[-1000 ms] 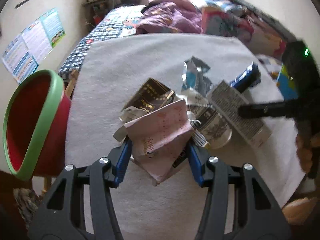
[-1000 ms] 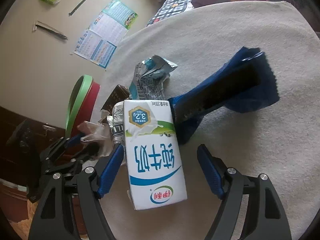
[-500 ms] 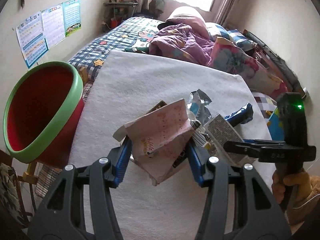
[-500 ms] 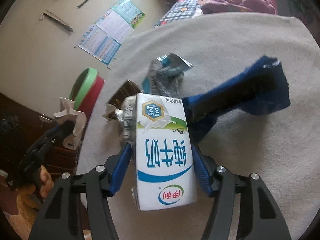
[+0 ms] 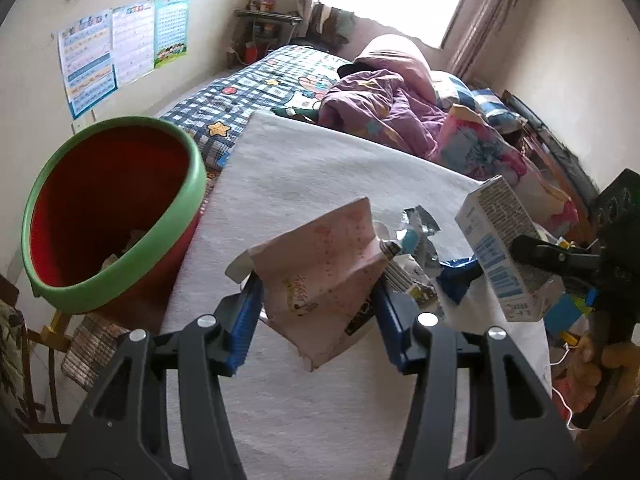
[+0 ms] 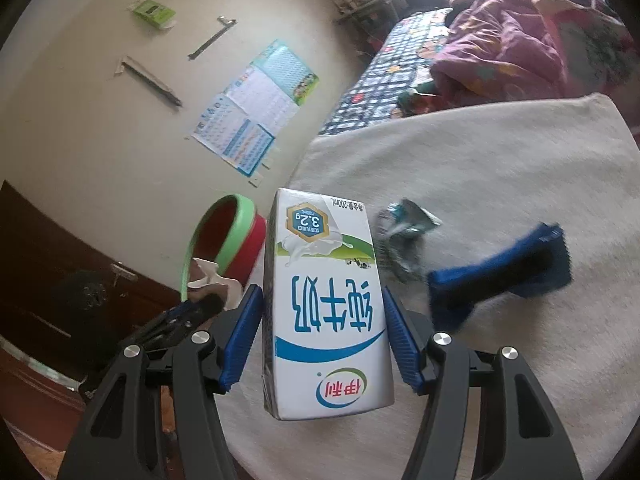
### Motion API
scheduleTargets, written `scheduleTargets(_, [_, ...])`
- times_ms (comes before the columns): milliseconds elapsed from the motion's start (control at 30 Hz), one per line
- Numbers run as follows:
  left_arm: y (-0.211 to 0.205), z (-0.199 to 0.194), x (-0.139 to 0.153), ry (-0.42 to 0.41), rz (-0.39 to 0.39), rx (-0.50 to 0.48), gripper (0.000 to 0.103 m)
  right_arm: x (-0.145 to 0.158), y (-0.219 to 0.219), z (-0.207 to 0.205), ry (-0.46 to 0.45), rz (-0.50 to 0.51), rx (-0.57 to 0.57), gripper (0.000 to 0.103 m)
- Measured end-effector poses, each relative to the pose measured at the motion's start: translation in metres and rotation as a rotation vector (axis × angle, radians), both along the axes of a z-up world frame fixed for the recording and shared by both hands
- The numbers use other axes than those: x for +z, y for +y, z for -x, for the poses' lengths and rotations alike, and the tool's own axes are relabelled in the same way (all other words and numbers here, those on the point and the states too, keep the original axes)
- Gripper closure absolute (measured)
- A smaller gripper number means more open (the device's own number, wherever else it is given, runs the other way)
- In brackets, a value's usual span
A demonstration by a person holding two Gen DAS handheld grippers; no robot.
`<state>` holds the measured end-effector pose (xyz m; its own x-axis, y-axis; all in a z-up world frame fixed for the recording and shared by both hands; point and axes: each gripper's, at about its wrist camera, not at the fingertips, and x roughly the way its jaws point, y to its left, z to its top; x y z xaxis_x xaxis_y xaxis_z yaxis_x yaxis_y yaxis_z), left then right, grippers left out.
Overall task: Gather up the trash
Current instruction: 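Lift the pink paper with the left tool while the right tool lifts the milk carton, then carry the pink paper and milk carton over the red bucket with both tools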
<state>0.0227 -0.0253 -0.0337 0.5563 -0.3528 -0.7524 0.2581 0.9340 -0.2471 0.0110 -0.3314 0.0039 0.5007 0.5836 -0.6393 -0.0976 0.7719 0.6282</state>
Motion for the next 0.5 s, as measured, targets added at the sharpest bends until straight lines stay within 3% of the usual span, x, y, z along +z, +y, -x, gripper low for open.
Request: scheduleTargets(500, [0.028,-0.001,0.003,-0.009,-0.001,0.051,0.052,0.009,0.056,-0.018,-0.039,0.010,0.097,0.045])
